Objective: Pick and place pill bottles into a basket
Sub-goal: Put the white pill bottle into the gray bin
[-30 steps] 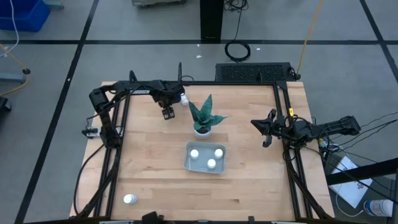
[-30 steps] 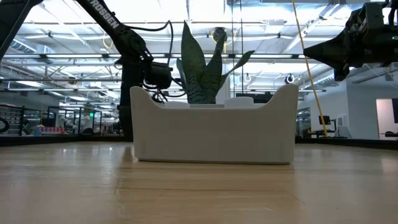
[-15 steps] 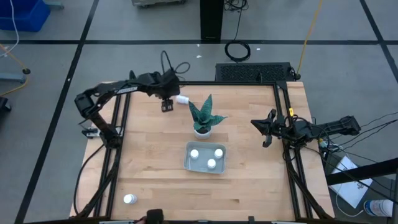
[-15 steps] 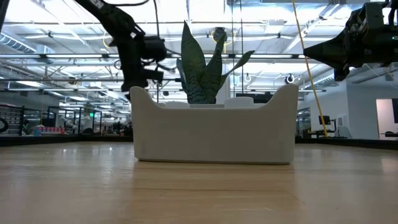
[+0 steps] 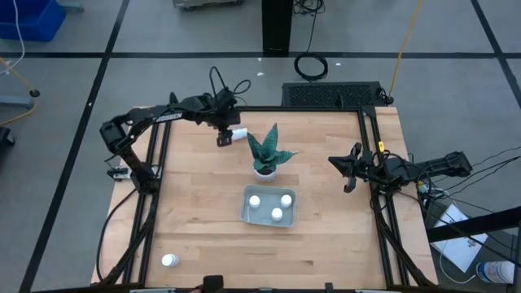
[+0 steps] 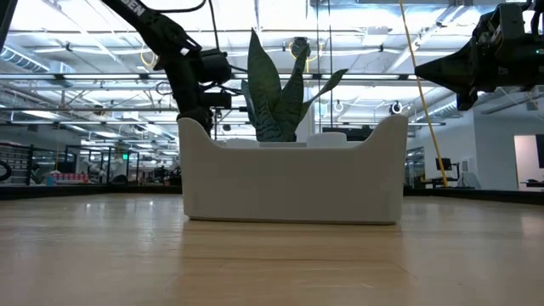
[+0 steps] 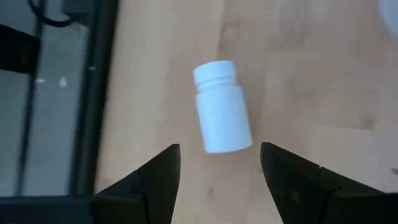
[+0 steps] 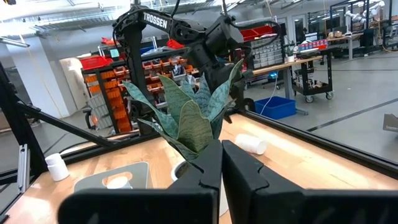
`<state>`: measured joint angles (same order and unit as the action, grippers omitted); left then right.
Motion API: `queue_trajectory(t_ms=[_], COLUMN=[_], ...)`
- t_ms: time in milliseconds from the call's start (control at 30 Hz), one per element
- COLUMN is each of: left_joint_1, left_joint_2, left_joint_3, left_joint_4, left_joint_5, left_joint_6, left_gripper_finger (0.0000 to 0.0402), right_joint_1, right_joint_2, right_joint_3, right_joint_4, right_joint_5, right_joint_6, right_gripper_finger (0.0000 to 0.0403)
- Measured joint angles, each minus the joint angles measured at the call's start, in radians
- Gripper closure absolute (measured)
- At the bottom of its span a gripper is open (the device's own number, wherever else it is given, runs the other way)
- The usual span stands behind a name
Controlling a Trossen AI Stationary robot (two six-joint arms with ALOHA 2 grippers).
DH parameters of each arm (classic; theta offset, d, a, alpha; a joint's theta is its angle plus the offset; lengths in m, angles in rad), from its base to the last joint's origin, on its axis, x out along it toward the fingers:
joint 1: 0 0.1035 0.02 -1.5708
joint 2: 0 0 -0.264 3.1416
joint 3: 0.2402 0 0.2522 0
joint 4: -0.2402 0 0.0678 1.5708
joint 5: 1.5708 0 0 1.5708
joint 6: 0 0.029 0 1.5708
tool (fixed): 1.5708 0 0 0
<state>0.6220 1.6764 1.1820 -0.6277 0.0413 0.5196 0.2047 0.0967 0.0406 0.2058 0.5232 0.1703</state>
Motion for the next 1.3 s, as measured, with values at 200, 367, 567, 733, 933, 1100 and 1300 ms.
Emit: queue_trajectory(t_ms=[200, 367, 567, 733, 933, 1100, 1300], left_joint_1=[-0.044, -0.076, -0.077, -0.077, -0.057, -0.017, 0.025], left_joint_2=[0.045, 0.124, 0.161, 0.133, 0.113, 0.112, 0.104], left_joint_3=[0.000, 0.000, -0.003, -0.002, 0.000, 0.000, 0.000], left_joint_4=[0.014, 0.029, 0.080, 0.088, 0.116, 0.083, -0.002], left_joint_5=[0.048, 0.016, -0.025, -0.070, -0.079, -0.124, -0.122], left_joint_6=[-0.039, -0.114, -0.113, -0.100, 0.015, -0.121, -0.178], left_gripper_finger=[0.0186, 0.0194, 0.0195, 0.0195, 0.0202, 0.0212, 0.0213], right_joint_1=[0.000, 0.000, 0.000, 0.000, 0.000, 0.000, 0.000], right_joint_2=[0.000, 0.000, 0.000, 0.000, 0.000, 0.000, 0.000], right_joint_3=[0.000, 0.000, 0.000, 0.000, 0.000, 0.000, 0.000], right_joint_4=[0.000, 0.000, 0.000, 0.000, 0.000, 0.000, 0.000], right_joint_5=[0.000, 0.000, 0.000, 0.000, 0.000, 0.000, 0.000], right_joint_6=[0.000, 0.000, 0.000, 0.000, 0.000, 0.000, 0.000], right_gripper_finger=[0.0399, 0.0399, 0.0399, 0.0399, 0.0399, 0.0399, 0.0399])
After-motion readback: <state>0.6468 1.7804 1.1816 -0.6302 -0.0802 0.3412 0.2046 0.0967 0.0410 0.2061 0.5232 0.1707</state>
